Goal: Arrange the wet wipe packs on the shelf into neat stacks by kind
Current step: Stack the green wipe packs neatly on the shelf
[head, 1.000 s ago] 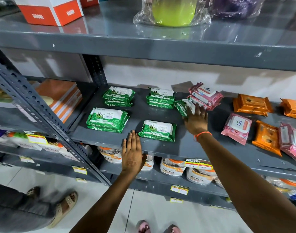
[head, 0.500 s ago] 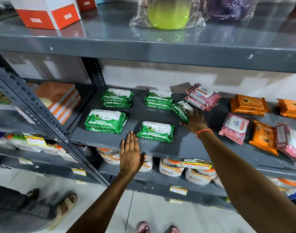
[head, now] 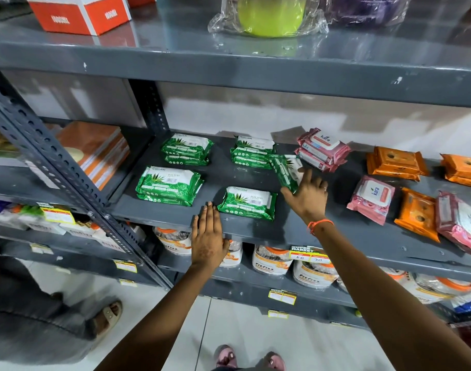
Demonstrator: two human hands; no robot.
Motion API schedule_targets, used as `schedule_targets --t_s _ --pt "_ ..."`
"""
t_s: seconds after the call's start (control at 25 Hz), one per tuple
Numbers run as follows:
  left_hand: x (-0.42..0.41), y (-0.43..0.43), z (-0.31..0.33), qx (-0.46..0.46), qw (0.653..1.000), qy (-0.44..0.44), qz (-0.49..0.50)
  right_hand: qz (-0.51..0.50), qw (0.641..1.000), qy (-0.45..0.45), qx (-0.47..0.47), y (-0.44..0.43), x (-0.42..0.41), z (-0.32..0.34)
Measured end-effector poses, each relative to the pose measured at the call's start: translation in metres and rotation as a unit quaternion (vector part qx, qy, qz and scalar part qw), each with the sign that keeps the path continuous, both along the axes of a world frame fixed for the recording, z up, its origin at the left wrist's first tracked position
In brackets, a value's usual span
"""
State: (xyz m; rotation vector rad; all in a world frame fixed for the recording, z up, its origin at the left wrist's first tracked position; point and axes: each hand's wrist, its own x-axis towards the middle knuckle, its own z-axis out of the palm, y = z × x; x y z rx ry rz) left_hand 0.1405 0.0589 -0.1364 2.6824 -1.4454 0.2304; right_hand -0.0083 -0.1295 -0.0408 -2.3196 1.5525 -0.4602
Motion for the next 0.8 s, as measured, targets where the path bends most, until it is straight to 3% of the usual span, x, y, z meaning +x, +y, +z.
schedule_targets --t_s 0.28,0.6,0.8 --pt "-0.002 0.0 0.001 -0.01 1.0 0.007 0.007 0.225 0.963 0.138 -0.049 0.031 0.014 -0.001" --pt "-0.003 -0.001 -0.001 0.012 1.0 0.015 0.023 0.224 0.965 0.136 0.035 0.021 0.032 0.016" --pt "-0.003 -0.003 0.0 -0.007 0.999 -0.012 0.039 0.312 0.927 0.175 0.113 0.008 0.051 0.021"
